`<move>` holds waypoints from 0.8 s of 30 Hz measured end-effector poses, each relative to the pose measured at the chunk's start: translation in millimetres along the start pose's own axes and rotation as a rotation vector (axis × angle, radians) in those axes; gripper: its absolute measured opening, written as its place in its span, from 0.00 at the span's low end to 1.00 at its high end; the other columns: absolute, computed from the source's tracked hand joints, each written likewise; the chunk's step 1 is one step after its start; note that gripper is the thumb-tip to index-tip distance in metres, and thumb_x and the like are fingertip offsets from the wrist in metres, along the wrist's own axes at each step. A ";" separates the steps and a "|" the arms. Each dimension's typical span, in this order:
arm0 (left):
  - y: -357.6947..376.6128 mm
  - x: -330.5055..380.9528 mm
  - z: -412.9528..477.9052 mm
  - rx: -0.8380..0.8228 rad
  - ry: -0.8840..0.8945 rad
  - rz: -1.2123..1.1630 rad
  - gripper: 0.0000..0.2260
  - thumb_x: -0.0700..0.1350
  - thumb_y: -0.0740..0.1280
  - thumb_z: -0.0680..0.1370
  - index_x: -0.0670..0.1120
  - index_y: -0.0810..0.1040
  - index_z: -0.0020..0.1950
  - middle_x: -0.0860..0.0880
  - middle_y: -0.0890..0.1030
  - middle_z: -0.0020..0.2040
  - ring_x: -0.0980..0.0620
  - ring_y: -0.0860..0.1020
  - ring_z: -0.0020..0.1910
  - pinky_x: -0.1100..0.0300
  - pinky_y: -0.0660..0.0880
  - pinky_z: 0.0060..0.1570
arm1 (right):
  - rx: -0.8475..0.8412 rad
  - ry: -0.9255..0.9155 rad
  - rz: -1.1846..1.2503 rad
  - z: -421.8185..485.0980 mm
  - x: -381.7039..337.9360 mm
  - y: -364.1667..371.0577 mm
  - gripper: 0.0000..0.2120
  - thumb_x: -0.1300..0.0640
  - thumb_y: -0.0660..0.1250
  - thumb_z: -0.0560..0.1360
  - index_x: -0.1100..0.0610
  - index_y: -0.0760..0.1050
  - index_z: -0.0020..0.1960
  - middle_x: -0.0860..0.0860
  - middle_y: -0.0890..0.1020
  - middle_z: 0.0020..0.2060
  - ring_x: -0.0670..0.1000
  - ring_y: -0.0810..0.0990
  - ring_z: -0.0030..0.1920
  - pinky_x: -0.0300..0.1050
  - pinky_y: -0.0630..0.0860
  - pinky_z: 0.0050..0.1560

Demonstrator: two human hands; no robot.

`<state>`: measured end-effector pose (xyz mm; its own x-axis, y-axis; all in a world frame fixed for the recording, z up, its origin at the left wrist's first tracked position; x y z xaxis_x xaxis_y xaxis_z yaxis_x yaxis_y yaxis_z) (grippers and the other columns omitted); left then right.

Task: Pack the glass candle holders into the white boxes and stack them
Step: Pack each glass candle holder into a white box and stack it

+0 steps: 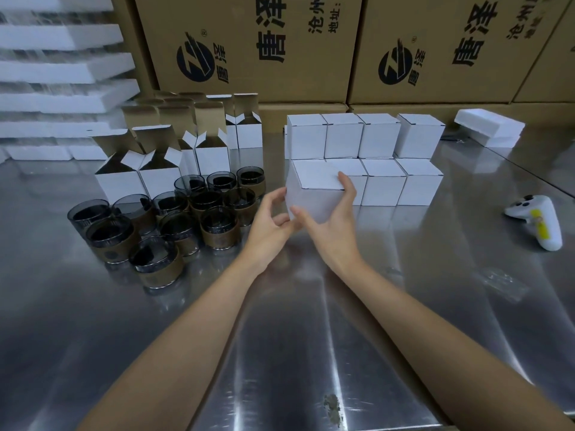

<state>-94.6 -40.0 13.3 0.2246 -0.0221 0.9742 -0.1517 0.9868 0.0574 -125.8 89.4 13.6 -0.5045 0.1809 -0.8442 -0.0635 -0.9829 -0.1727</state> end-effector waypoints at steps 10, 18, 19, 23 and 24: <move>10.5 -11.2 3.4 -0.074 0.036 0.189 0.31 0.38 0.74 0.73 0.46 0.65 0.73 0.53 0.70 0.70 0.53 0.81 0.53 0.60 0.77 0.54 | 0.552 -0.294 -0.131 54.7 -3.0 -77.9 0.36 0.58 0.75 0.67 0.66 0.61 0.67 0.56 0.66 0.63 0.53 0.67 0.66 0.39 0.60 0.70; 9.6 -12.8 7.7 -0.056 0.004 0.183 0.26 0.39 0.71 0.76 0.47 0.67 0.71 0.51 0.74 0.66 0.55 0.79 0.48 0.59 0.75 0.54 | 0.663 -0.044 -0.235 99.0 27.5 -158.9 0.37 0.47 0.73 0.66 0.53 0.64 0.71 0.45 0.72 0.66 0.45 0.71 0.66 0.51 0.65 0.70; 9.6 -13.2 8.1 -0.057 0.004 0.181 0.25 0.39 0.71 0.76 0.47 0.67 0.71 0.51 0.74 0.66 0.54 0.79 0.47 0.58 0.75 0.55 | 0.643 -0.028 -0.239 102.1 30.8 -161.7 0.37 0.47 0.73 0.65 0.52 0.64 0.71 0.45 0.72 0.66 0.47 0.72 0.66 0.52 0.66 0.69; 9.6 -12.6 8.3 -0.073 0.011 0.196 0.21 0.41 0.70 0.77 0.49 0.70 0.68 0.53 0.75 0.65 0.58 0.79 0.46 0.67 0.75 0.49 | 0.550 -0.004 -0.264 106.3 45.7 -165.0 0.38 0.49 0.71 0.67 0.53 0.62 0.73 0.46 0.69 0.69 0.45 0.68 0.69 0.44 0.64 0.72; 9.7 -13.0 8.5 -0.075 0.015 0.200 0.20 0.41 0.70 0.77 0.50 0.70 0.67 0.53 0.75 0.64 0.59 0.79 0.45 0.68 0.75 0.48 | 0.532 -0.012 -0.281 106.9 48.9 -165.0 0.38 0.49 0.71 0.68 0.55 0.61 0.74 0.48 0.68 0.70 0.44 0.66 0.70 0.40 0.61 0.73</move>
<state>-107.1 -31.5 3.0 0.2116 0.1768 0.9612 -0.1225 0.9806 -0.1534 -232.0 256.8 55.1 -0.4156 0.4391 -0.7965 -0.6163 -0.7800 -0.1084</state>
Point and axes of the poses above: each hand's wrist, its own z-axis towards the middle knuckle, its own y-axis out of the palm, x = y × z, the point moved 4 cm from there along z, towards the middle knuckle
